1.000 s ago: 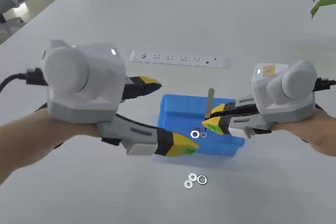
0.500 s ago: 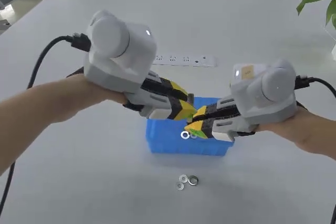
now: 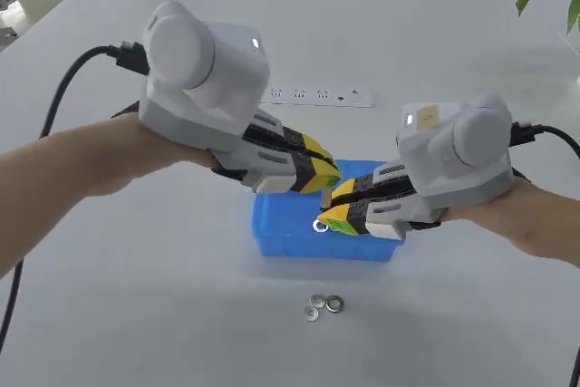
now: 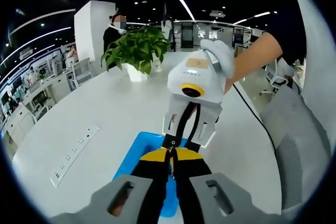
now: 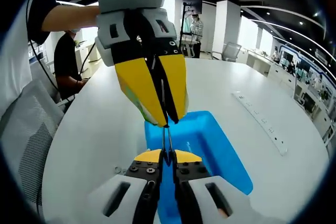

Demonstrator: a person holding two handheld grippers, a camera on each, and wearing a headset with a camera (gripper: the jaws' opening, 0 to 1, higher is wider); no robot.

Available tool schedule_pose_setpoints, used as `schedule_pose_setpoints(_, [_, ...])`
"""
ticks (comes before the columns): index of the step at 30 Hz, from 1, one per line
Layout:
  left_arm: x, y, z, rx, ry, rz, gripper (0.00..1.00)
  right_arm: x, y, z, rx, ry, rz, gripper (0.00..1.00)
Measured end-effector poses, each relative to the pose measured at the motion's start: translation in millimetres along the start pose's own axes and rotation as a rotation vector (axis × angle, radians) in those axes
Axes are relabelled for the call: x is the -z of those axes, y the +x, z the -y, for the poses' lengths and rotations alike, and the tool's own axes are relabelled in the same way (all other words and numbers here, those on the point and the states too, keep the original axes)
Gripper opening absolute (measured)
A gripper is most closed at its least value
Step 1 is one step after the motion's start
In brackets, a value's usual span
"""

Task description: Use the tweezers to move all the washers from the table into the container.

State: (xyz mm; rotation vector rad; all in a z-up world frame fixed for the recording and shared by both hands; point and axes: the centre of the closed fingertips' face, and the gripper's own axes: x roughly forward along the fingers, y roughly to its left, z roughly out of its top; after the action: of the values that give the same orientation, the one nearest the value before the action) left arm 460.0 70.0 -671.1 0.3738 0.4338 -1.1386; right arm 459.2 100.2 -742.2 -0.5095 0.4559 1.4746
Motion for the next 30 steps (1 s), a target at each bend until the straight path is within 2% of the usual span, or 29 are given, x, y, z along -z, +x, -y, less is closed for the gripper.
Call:
schedule_pose_setpoints(9, [-5.5, 2.4, 1.9, 0.012, 0.035, -0.026, 0.05, -4.3, -2.0, -4.6, 0.001, 0.008, 0.002, 0.11])
schedule_pose_setpoints(12, [-8.3, 2.2, -1.2, 0.002, 0.065, -0.035, 0.05, -7.0, -3.7, -1.7, 0.023, 0.027, 0.012, 0.12])
schedule_pose_setpoints(15, [-11.6, 1.3, -3.4, -0.005, 0.067, -0.033, 0.05, -9.1, -6.1, 0.6, 0.036, 0.030, 0.017, 0.13])
schedule_pose_setpoints(18, [-13.5, 0.3, -5.3, -0.017, 0.068, -0.030, 0.05, -8.1, -7.7, 1.1, 0.045, 0.028, 0.003, 0.19])
schedule_pose_setpoints(23, [-14.7, -1.7, -6.9, -0.028, 0.086, -0.036, 0.05, -7.3, -8.8, 1.8, 0.057, 0.026, 0.002, 0.23])
schedule_pose_setpoints(30, [-17.2, -9.7, -9.9, -0.052, 0.102, -0.037, 0.05, -5.6, -16.9, 3.4, 0.083, 0.029, 0.008, 0.26])
